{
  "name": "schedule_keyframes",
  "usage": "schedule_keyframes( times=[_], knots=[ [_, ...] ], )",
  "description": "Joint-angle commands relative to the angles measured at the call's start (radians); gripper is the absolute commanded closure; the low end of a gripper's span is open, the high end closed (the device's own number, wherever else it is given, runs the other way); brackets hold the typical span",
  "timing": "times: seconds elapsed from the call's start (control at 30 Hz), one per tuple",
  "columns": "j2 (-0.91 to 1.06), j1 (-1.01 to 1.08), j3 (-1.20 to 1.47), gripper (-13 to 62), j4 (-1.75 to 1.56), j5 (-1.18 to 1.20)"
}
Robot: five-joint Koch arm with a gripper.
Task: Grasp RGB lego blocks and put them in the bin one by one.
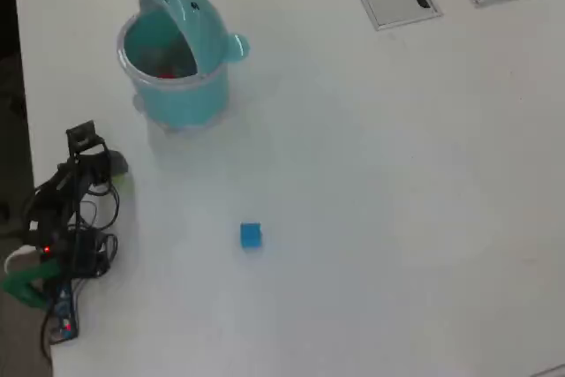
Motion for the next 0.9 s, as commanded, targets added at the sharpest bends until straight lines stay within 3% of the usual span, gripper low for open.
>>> schedule_keyframes(
  times=[0.0,0.1,0.2,0.4,0.87],
  knots=[
    [0.002,-0.003,-0.025,25.1,-0.057,0.011],
    [-0.006,-0.002,-0.009,25.6,-0.106,0.041],
    [-0.002,-0.002,-0.009,31.8,-0.117,0.089],
    [0.037,0.000,-0.009,37.1,-0.118,0.140],
    [0.256,0.055,-0.040,39.5,-0.161,0.305]
  ],
)
